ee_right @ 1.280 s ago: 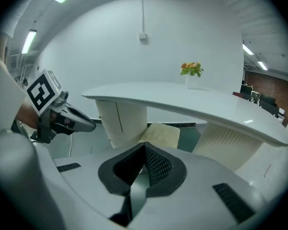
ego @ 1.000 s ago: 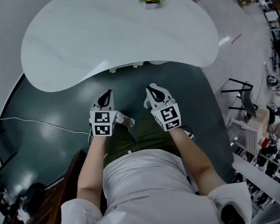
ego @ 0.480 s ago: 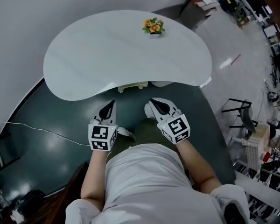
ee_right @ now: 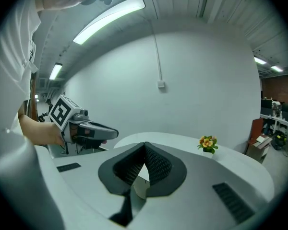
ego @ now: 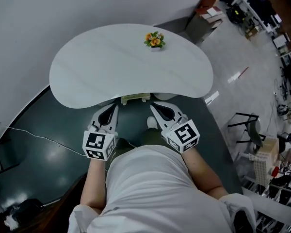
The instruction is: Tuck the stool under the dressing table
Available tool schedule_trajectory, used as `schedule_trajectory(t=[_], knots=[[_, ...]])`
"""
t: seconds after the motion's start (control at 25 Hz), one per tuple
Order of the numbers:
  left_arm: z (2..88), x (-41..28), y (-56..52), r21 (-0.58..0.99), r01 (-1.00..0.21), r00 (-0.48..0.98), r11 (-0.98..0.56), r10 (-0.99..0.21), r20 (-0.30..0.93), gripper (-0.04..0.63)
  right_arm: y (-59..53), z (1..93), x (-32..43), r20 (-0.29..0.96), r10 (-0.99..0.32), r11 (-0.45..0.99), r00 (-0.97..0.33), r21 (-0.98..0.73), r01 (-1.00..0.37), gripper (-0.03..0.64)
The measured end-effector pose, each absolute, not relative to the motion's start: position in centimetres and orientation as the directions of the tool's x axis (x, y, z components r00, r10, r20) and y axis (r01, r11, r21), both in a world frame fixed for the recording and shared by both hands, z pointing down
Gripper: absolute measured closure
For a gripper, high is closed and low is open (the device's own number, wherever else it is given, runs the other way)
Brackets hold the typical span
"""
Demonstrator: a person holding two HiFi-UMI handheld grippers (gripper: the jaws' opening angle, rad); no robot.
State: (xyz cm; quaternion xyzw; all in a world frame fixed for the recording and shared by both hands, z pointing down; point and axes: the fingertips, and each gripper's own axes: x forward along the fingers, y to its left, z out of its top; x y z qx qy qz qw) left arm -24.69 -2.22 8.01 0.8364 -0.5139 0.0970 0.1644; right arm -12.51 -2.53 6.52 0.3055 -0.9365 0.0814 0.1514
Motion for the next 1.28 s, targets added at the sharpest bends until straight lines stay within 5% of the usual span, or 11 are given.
schedule_trajectory(t=[1.28], knots=[[6.4, -24.2, -1.0, 0.184, -0.94, 0.333, -0.286, -0.888, 0.317, 0.594, -3.8, 4.1, -10.5, 0.261, -0.526, 0.836, -0.81, -0.017, -0.548, 0.607]])
